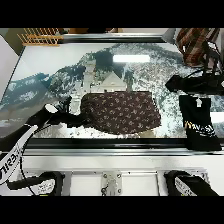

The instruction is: Fold the clothes and pants, and hang the long-sleeved shirts on hangers.

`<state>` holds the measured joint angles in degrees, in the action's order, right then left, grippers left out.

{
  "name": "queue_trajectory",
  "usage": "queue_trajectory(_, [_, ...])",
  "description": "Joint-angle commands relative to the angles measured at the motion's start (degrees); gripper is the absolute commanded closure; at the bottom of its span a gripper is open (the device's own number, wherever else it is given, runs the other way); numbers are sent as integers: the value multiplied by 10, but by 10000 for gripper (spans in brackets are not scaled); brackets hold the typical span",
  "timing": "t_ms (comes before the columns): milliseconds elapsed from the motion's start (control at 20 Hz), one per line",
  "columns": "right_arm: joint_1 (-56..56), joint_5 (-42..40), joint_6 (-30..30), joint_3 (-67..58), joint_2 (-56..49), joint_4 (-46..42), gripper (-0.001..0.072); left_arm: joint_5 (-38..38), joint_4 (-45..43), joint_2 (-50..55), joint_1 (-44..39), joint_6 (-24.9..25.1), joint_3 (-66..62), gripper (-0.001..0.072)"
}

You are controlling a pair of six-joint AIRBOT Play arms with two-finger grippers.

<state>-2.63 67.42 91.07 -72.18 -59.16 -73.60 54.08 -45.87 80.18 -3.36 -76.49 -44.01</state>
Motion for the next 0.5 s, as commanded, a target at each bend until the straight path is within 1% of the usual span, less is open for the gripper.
queue_trajectory(0, [-55, 55, 36, 61, 12, -28, 135, 23, -34, -41, 0, -4, -18, 695])
queue_trajectory(150, [-128, 33, 122, 216, 18, -27, 134, 30, -57, -66, -5, -4, -17, 695])
queue_trajectory(250, [-149, -32, 169, 326, 16, 2, 134, 30, -56, -70, -5, -4, -18, 695])
queue_trajectory(350, [-144, -124, 170, 412, 15, 68, 134, 28, -56, -69, -5, -4, -18, 695])
queue_trajectory(450, [-120, -213, 167, 464, 10, 130, 135, 29, -56, -69, -5, -4, -18, 695])
